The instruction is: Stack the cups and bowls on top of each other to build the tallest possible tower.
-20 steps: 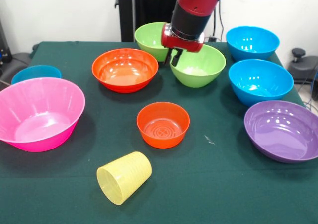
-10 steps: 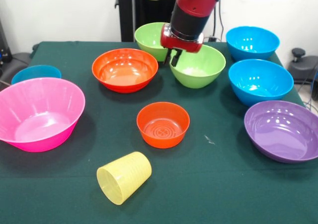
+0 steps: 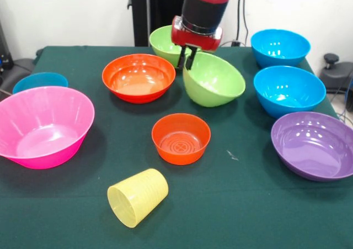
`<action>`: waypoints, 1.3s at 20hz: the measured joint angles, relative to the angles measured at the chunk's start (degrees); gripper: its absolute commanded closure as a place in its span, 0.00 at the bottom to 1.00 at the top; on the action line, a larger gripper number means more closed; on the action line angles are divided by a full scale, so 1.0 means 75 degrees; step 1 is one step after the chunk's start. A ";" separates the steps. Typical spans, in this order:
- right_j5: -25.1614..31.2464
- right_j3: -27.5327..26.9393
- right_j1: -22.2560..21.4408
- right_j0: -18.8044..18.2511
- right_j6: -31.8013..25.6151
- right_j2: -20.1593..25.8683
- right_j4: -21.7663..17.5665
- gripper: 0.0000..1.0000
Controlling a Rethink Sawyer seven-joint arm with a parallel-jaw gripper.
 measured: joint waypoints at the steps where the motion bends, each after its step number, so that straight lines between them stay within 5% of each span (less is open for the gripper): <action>1: 0.0016 0.0008 -0.0073 -0.0040 0.0000 0.0013 0.0022 1.00; 12: 0.0260 0.0024 -0.0754 -0.0628 0.0000 0.0260 0.0186 1.00; 26: 0.0420 0.0032 -0.0846 -0.1030 0.0000 0.0597 0.0224 1.00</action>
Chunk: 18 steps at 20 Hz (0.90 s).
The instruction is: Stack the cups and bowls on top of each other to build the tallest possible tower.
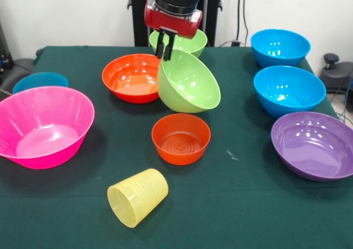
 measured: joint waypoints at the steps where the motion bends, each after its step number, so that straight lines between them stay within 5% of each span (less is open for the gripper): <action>1: 0.0044 0.0004 -0.0009 -0.0059 0.0000 0.0072 0.0036 1.00; 18: 0.0715 0.0141 -0.0682 -0.1651 -0.0002 0.1578 0.1266 1.00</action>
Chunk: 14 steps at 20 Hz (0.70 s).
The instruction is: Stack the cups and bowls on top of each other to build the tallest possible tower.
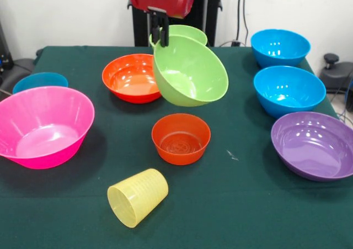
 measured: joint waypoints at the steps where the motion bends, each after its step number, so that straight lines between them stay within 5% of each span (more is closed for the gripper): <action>1: 0.0041 0.0000 -0.0017 -0.0028 0.0000 0.0041 0.0021 1.00; 14: 0.0249 -0.0010 0.0020 -0.0329 0.0000 0.0810 0.0051 1.00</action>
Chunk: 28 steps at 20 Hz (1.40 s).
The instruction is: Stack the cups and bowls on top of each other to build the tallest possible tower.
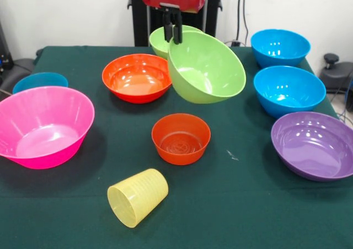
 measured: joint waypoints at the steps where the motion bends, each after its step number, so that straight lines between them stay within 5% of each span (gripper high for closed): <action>1: 0.0002 0.0002 0.0003 -0.0042 0.0000 0.0047 -0.0003 1.00; 28: -0.0006 -0.0002 0.0605 -0.1214 0.0000 0.0831 -0.0098 1.00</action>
